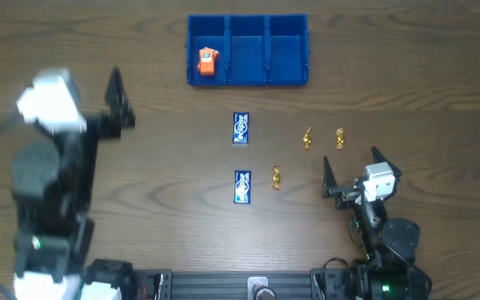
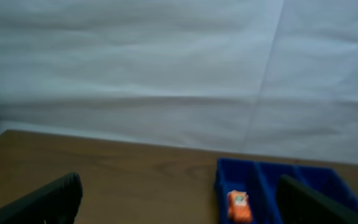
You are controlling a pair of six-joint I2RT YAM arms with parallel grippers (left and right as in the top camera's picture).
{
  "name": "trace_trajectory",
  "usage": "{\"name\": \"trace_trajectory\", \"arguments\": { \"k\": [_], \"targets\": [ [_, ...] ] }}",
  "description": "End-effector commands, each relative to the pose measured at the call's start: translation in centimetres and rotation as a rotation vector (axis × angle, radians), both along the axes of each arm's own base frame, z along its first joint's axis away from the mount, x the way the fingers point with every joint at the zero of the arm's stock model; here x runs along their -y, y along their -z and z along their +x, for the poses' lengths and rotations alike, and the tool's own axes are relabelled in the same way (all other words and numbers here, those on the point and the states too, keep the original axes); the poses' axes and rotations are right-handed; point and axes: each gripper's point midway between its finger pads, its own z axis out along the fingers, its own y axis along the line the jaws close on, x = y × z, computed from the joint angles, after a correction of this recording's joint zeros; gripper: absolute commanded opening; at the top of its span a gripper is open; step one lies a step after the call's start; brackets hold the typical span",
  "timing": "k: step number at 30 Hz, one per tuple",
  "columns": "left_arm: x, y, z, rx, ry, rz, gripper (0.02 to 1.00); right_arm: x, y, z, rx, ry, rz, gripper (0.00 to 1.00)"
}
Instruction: Sort Candies Into Trays
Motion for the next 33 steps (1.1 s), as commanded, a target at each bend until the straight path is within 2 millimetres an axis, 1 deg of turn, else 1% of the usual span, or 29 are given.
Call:
{"name": "trace_trajectory", "arguments": {
  "k": [1,4,8,10,16,17,19,33],
  "targets": [
    [-0.6,4.9,-3.7,0.088,0.017,0.058,0.998,-0.1,0.1,0.0,0.002,-0.002,-0.015,0.998],
    [-0.5,8.4,-4.9,0.155,0.030,0.053,0.998,-0.1,0.1,0.0,0.002,-0.002,-0.015,0.998],
    [-0.2,12.5,-5.3,0.162,0.052,0.053,0.998,-0.1,0.1,0.0,0.002,-0.002,-0.015,0.998],
    [0.0,14.7,-5.3,0.126,0.063,0.053,0.998,-0.1,0.1,0.0,0.002,-0.002,-0.015,0.998],
    [-0.3,18.4,-5.3,-0.025,0.052,0.067,0.998,-0.1,0.1,0.0,0.002,-0.002,-0.015,0.998],
    [-0.3,19.4,-5.4,-0.066,0.053,0.070,0.996,-0.1,0.1,0.0,0.002,-0.002,-0.015,0.998],
    [-0.3,20.7,-5.6,-0.117,0.056,0.072,0.998,-0.1,0.1,0.0,0.002,-0.002,-0.015,0.998],
    [-0.2,20.6,-5.5,-0.115,0.058,0.071,0.998,-0.1,0.1,0.0,0.002,-0.002,-0.015,0.998]
  ]
}}
